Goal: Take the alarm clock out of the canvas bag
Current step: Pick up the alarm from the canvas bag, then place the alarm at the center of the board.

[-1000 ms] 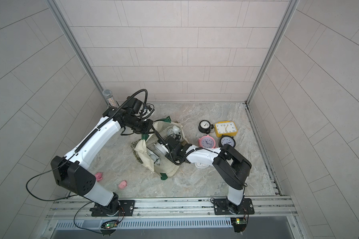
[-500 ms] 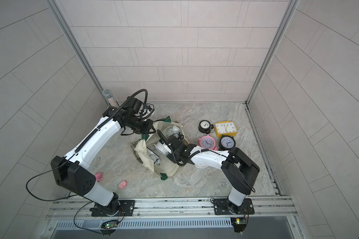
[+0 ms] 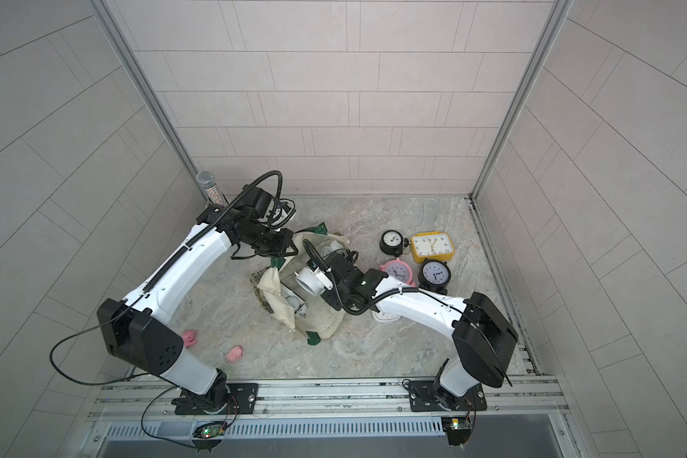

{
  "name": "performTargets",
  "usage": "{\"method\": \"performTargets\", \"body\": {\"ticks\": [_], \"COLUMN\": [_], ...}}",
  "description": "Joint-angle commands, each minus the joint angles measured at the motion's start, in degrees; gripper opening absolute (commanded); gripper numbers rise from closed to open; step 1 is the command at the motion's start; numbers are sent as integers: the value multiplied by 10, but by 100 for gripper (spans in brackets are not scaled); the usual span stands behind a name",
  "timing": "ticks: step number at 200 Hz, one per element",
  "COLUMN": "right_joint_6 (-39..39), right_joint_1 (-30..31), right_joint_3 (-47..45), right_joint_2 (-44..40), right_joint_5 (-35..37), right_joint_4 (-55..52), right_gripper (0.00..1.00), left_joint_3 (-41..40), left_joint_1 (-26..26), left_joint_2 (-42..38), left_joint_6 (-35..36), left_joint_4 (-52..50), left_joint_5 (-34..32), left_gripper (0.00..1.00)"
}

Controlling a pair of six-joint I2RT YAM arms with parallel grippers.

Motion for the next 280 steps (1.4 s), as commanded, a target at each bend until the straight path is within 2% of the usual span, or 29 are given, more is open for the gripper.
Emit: {"method": "performTargets", "body": {"ticks": [1,108,173,211,280], "right_joint_6": [13,10,53,97,188], "right_joint_1": [0,0,-13,-61,-202], "right_joint_3": [20,65,63,54,2], "right_joint_2": [-44,-187,-297,-361,-473], "right_joint_5": [-11,-113,-100,-97,-97], "right_joint_4": [-33,-155,-142,-129,-129], "right_gripper": [0,0,0,0,0], "left_joint_3": [1,-2,0,2,3], "left_joint_1": [-3,-3,-3,-3,-3], "left_joint_2": [-10,-11,-10,-8,-7], "left_joint_6": [8,8,7,4,3], "left_joint_4": [-6,-4,-6,-6,-5], "left_joint_5": [-2,-3,-6,-5,-7], "left_gripper": [0,0,0,0,0]}}
